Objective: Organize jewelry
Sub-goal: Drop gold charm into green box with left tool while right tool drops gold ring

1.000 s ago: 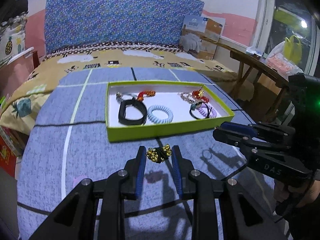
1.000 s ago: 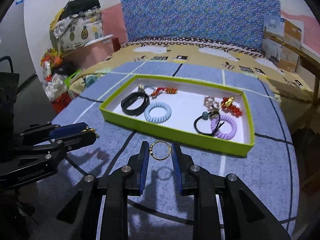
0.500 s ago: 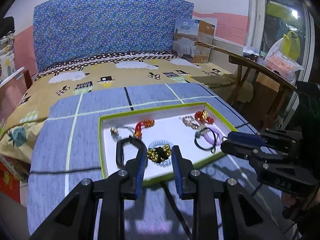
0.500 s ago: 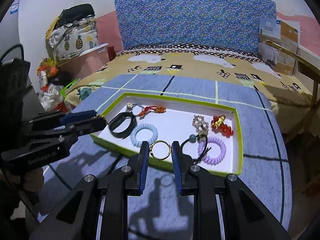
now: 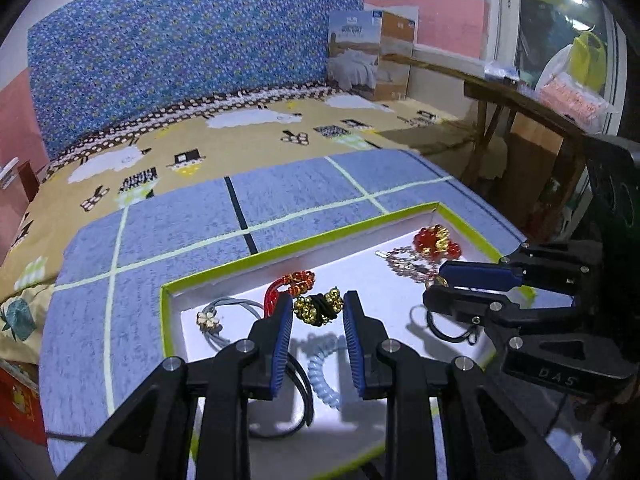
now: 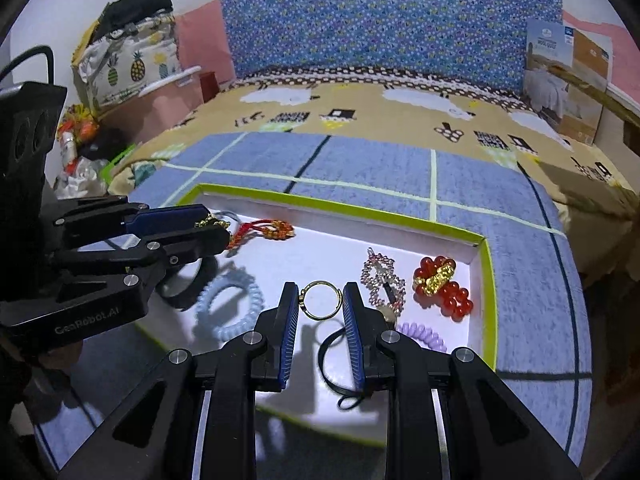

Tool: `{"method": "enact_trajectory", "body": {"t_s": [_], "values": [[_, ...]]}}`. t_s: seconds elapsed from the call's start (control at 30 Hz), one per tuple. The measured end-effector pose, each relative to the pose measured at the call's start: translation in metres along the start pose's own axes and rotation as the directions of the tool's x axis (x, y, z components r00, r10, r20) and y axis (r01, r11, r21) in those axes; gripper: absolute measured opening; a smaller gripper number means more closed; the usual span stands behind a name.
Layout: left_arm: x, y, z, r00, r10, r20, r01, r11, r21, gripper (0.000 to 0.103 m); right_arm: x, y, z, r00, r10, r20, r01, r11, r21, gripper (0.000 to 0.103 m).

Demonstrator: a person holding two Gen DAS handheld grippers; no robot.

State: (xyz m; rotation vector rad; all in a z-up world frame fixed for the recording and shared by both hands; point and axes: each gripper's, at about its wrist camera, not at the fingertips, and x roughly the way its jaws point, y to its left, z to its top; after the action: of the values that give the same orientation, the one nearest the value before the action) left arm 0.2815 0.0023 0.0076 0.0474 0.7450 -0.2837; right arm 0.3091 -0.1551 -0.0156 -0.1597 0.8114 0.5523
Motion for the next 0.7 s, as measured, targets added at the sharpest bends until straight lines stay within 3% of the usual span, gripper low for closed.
{"method": "enact_trajectory", "body": {"t_s": [0.43, 0.7], "values": [[0.047, 0.007, 0.003, 0.989, -0.019, -0.146, 0.020, 1.000, 0.005, 0.027, 0.034, -0.005, 0.007, 0.996, -0.019, -0.084, 0.018, 1.000, -0.010, 0.023], [0.051, 0.003, 0.003, 0.985, -0.001, -0.174, 0.004, 1.000, 0.020, 0.028, 0.037, -0.008, 0.007, 0.995, -0.023, -0.092, 0.022, 1.000, -0.006, 0.024]]}}
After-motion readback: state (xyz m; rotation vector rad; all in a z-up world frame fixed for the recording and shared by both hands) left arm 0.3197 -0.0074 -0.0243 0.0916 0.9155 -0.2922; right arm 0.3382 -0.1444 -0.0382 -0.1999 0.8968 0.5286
